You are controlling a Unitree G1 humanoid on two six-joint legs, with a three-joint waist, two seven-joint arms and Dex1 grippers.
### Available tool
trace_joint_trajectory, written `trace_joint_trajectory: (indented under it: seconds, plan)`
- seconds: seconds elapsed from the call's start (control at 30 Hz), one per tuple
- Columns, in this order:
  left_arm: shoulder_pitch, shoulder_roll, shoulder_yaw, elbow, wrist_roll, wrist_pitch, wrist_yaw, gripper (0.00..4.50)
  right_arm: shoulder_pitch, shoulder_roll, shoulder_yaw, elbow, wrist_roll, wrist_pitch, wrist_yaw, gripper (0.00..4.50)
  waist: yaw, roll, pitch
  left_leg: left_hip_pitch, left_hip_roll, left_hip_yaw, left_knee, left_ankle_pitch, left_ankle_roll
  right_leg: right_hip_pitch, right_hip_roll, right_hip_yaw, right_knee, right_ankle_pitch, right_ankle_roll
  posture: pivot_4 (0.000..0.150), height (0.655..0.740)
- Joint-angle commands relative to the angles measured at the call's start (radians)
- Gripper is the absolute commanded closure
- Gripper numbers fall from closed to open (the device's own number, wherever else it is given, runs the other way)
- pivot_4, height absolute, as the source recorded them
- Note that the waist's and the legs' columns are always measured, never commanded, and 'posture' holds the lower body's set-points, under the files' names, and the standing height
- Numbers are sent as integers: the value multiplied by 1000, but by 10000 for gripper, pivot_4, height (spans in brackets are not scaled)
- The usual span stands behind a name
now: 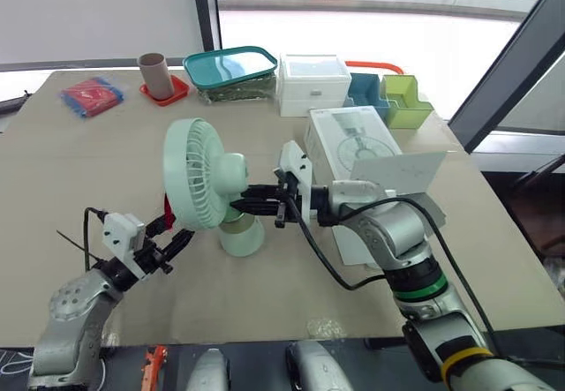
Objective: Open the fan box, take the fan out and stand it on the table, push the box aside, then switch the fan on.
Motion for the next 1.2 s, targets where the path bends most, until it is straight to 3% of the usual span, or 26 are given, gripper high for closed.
trace_joint_trajectory:
  seconds: [0.03, 0.33, 1.2]
  plan:
    - [-15, -7, 1, 47, -6, -50, -36, 23571, -9, 17, -4, -36, 6, -33, -6, 40812, 0, 0, 0, 0, 0, 0, 0, 0, 0, 0, 0, 0, 0, 0, 0, 1500, 7400]
    - [-76, -27, -24, 130, 21, -75, -38, 23571, 14, 32, 11, -33, 0, -41, -12, 40812, 2, 0, 0, 0, 0, 0, 0, 0, 0, 0, 0, 0, 0, 0, 0, 1500, 7400]
    - [-87, -8, -85, 133, 44, -52, -94, 23571, 50, 10, 20, -47, -7, -46, -39, 40812, 2, 0, 0, 1, 0, 0, 1, 0, 0, 0, 0, 0, 2, 0, 0, 1500, 7400]
